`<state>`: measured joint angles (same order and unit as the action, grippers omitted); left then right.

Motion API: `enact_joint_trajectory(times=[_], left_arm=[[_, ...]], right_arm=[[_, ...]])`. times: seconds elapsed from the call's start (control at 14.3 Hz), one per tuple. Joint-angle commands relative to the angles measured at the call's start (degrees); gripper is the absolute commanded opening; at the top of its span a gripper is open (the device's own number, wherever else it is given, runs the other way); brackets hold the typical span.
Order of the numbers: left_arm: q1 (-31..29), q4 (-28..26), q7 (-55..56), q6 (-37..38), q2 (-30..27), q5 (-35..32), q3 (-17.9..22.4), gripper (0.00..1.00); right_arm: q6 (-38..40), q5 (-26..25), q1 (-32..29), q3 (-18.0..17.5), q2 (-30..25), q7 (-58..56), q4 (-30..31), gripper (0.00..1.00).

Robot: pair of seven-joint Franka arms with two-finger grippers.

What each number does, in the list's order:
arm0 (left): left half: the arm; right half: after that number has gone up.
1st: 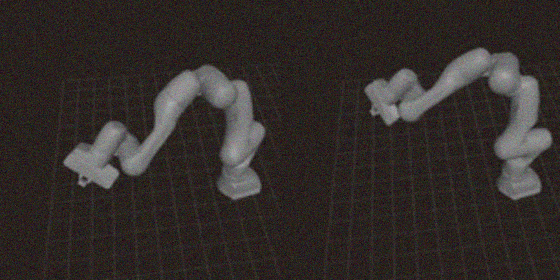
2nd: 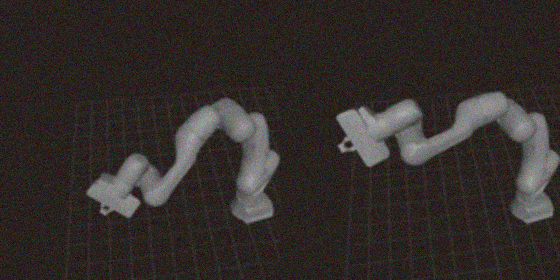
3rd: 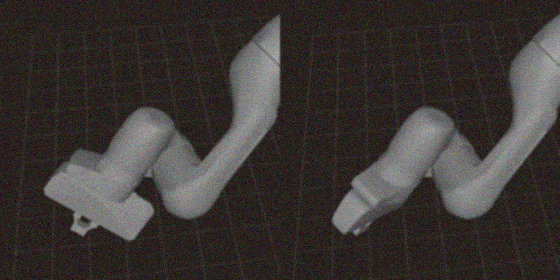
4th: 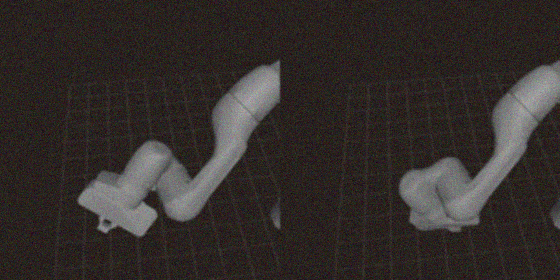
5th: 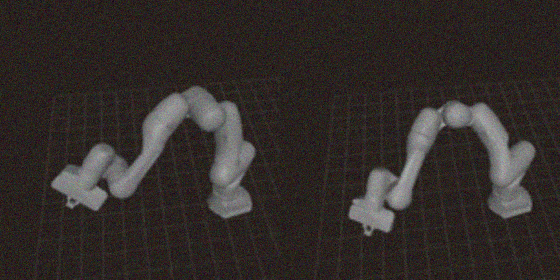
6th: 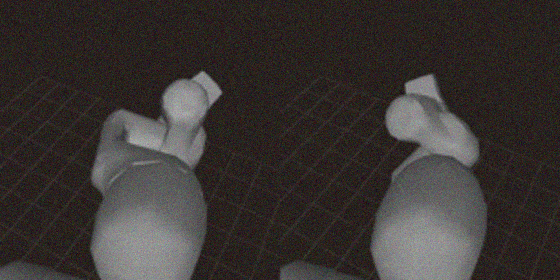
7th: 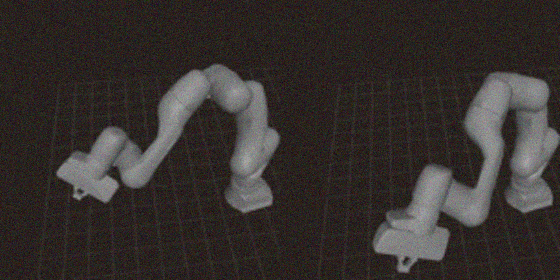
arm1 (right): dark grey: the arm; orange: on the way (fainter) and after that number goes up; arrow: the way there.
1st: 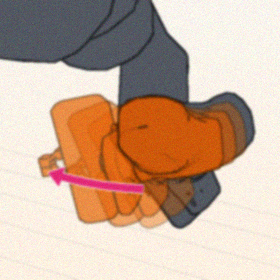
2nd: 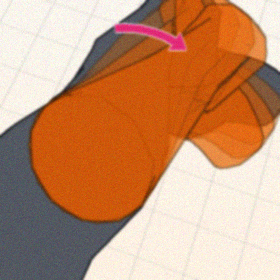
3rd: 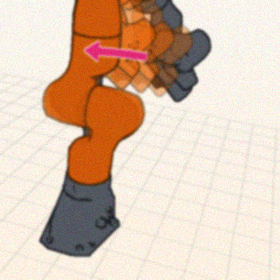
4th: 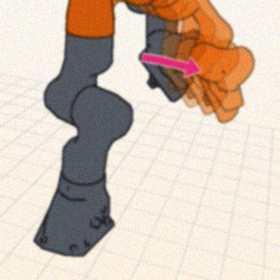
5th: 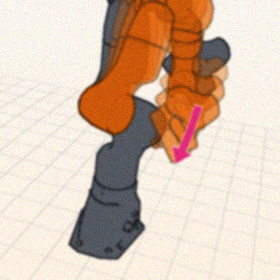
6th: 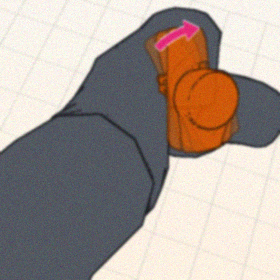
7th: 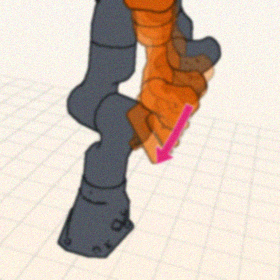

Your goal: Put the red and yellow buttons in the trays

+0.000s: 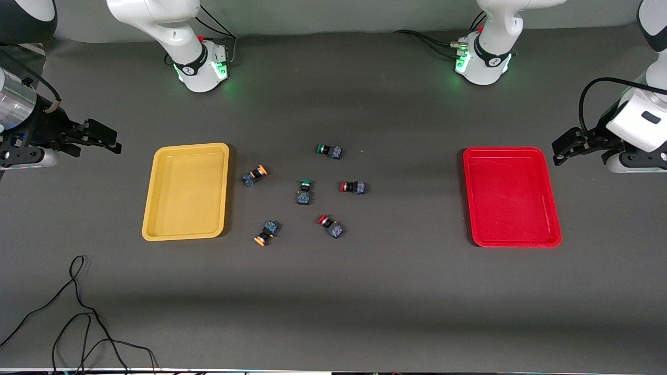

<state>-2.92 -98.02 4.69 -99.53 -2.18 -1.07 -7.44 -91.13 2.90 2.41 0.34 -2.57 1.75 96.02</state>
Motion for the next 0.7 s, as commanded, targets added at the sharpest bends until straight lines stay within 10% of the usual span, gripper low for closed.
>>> enact_joint_trajectory(times=[0.0,0.63], left_arm=[[-0.07,0.81,0.58,1.09,-0.11,-0.51,-0.38,1.0],[-0.15,0.72,0.32,1.27,-0.02,-0.51,-0.38,1.0]], right_arm=[[-0.01,0.45,-0.04,0.1,0.46,-1.22,-0.92,1.0],[-12.99,1.5,8.49,-0.08,5.12,27.82,9.76,1.0]])
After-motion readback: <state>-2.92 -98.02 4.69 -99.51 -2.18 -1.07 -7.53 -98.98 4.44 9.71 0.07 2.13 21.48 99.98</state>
